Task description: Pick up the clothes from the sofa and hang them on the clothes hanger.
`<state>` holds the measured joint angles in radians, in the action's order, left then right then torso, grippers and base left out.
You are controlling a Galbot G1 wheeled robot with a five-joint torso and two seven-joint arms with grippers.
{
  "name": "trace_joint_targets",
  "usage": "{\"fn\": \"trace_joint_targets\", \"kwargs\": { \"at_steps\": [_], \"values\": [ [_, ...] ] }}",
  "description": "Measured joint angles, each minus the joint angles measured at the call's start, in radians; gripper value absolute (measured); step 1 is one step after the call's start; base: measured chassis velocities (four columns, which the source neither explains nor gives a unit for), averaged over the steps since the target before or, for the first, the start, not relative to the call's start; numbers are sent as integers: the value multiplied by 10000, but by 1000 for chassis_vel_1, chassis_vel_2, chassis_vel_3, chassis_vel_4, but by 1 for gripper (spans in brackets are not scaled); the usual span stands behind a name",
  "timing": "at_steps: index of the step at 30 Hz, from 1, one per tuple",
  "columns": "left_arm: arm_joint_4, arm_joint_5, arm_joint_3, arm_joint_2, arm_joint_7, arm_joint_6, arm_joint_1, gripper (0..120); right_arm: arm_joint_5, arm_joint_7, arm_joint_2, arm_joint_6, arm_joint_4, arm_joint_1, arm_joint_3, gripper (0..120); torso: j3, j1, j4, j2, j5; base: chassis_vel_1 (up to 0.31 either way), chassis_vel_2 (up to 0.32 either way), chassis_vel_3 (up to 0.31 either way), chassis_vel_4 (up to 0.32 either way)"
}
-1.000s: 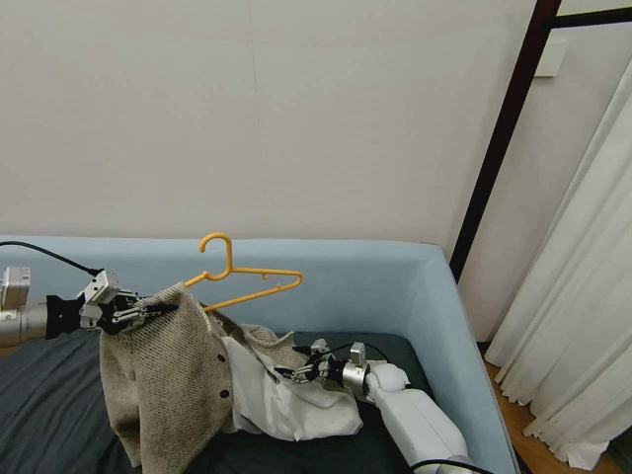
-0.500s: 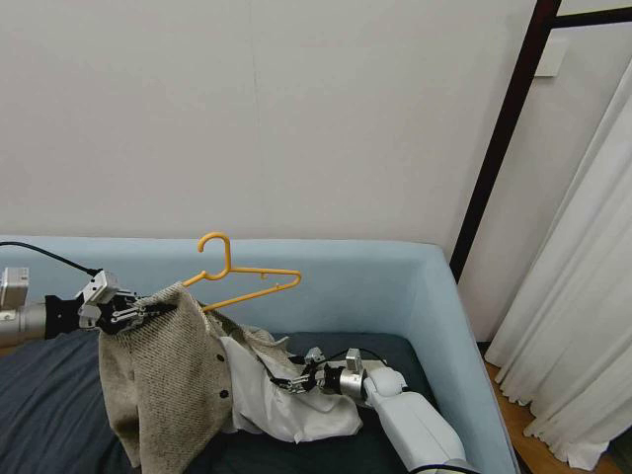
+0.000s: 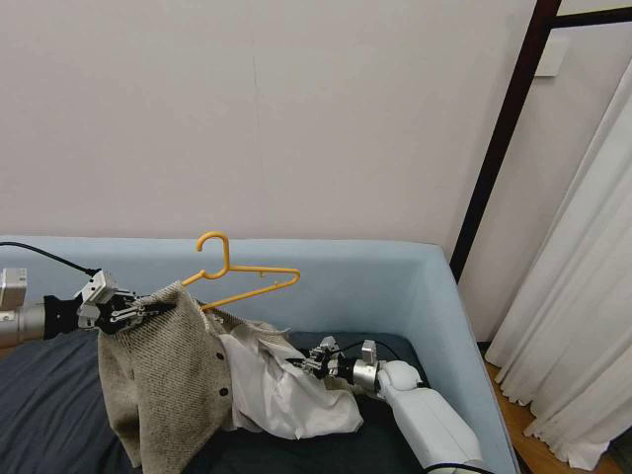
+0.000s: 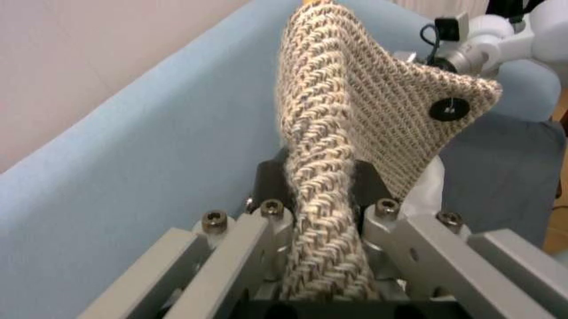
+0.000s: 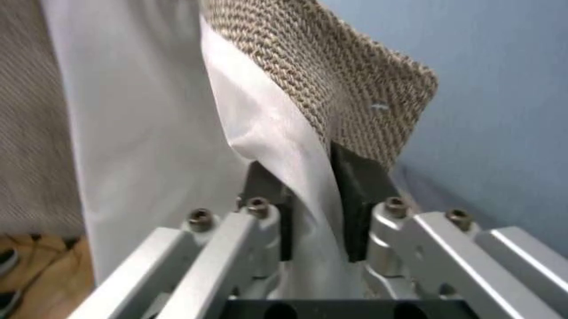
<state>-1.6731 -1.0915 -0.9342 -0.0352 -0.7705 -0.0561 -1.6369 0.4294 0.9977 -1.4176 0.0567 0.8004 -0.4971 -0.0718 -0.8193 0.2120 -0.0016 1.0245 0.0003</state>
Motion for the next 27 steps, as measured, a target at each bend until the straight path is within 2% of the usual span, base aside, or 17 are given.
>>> {"fn": "trace_joint_targets", "kwargs": {
  "at_steps": [4, 5, 8, 11, 13, 15, 19, 20, 23, 27],
  "values": [
    [-28, -11, 0, -253, -39, -146, 1, 8, 1077, -948, 721, -856, 1315, -42, 214, 0, 1, 0, 1, 0, -1, 0, 0, 0, 0],
    [-28, -11, 0, -253, -39, -146, 1, 8, 1077, -948, 721, -856, 1315, -42, 214, 0, 1, 0, 1, 0, -1, 0, 0, 0, 0],
    [-39, -57, 3, -439, -148, -288, 17, 8, 1743, -2370, 1289, -1583, 2273, -26, 466, 0, 0, 0, 0, 0, -3, 0, 0, 0, 0],
    [-55, -149, 4, -487, -227, -360, 29, 8, 1997, -2946, 1463, -1847, 2601, 11, 601, 0, 0, 1, -1, 0, -3, 0, 0, 0, 0],
    [-120, -468, 5, -561, -484, -522, 59, 8, 2516, -4325, 1737, -2341, 3284, 69, 866, 0, 0, 0, 1, 0, -2, 0, 0, 0, 0],
    [-127, -500, 5, -567, -510, -535, 63, 8, 2553, -4445, 1752, -2382, 3336, 71, 886, 0, 0, 0, 0, -1, -2, 0, 0, 0, 0],
    [-214, -785, 11, -638, -956, -706, 83, 8, 3686, -7479, 1988, -3291, 4591, 126, 1307, 0, 0, 0, 1, -1, -2, 0, 0, 0, 0],
    [-214, -785, 11, -638, -956, -706, 83, 8, 3686, -7479, 1988, -3291, 4591, 126, 1307, 0, 0, 0, 1, -1, -2, 0, 0, 0, 0],
    [-264, -509, 45, -643, -1137, -747, 61, 8, 4321, -8558, 2121, -3579, 5263, 146, 1321, 0, 0, 0, 2, -1, -2, 0, 0, 0, 0],
    [-332, 43, 87, -604, -1084, -750, 9, 8, 4533, -8708, 2262, -3603, 5904, 226, 1119, 0, 1, 1, 0, -2, -3, 0, 0, 0, 0]
  ]
}}
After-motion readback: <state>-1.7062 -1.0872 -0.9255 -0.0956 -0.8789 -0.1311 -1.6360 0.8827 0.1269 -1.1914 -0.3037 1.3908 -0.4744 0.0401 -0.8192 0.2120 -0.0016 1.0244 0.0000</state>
